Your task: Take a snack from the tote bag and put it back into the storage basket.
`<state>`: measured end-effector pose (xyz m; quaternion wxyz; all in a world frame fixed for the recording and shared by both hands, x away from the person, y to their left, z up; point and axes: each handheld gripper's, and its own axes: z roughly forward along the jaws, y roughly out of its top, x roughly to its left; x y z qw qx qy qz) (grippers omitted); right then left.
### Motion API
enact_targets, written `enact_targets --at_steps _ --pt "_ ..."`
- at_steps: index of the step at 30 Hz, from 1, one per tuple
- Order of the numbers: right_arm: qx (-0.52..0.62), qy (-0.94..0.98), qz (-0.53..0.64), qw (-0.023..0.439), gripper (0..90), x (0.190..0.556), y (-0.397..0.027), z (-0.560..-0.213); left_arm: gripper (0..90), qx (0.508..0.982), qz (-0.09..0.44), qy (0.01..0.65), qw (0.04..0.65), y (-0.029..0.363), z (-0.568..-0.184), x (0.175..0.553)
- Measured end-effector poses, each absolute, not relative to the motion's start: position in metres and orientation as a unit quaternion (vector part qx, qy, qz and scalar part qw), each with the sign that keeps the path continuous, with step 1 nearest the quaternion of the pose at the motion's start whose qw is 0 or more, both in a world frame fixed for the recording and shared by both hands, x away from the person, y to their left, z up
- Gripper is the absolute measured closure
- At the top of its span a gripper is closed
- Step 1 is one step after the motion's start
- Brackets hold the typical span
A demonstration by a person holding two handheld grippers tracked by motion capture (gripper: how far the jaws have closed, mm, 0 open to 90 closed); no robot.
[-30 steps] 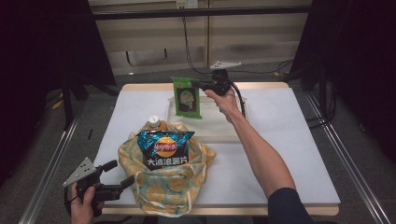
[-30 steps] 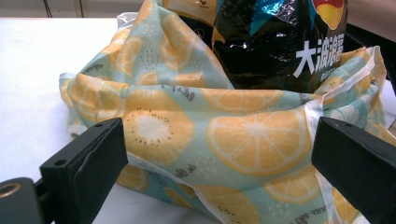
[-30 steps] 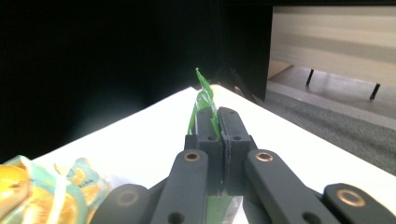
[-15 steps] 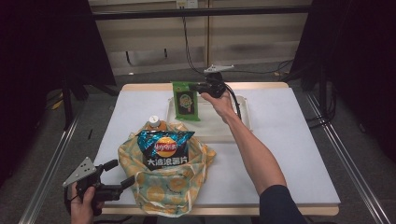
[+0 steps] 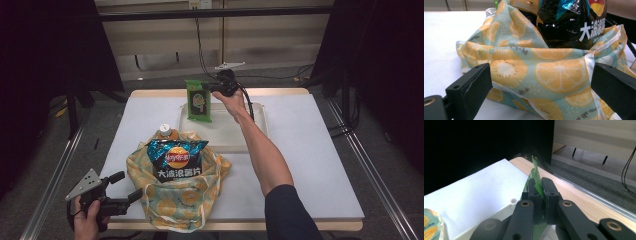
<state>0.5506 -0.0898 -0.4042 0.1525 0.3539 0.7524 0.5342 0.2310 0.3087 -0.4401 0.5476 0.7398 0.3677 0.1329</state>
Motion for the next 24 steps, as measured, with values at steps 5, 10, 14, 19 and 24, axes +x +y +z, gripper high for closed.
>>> enact_targets --at_steps 5,10,14,19,24 --pt "0.358 0.756 0.525 0.156 84.6 0.556 -0.085 -0.416 3.2 0.743 0.133 0.367 0.544 0.307 -0.44 0.231" --pt "0.373 0.757 0.512 0.161 75.7 0.558 -0.089 -0.424 3.2 0.743 0.129 0.366 0.546 0.307 -0.44 0.231" --pt "0.386 0.766 0.487 0.164 61.0 0.562 -0.093 -0.427 3.3 0.739 0.13 0.374 0.546 0.308 -0.441 0.232" --pt "0.395 0.762 0.487 0.159 50.6 0.564 -0.098 -0.43 3.3 0.735 0.127 0.376 0.55 0.308 -0.442 0.234" --pt "0.406 0.757 0.487 0.16 37.9 0.563 -0.102 -0.429 3.3 0.736 0.127 0.373 0.551 0.308 -0.44 0.234"
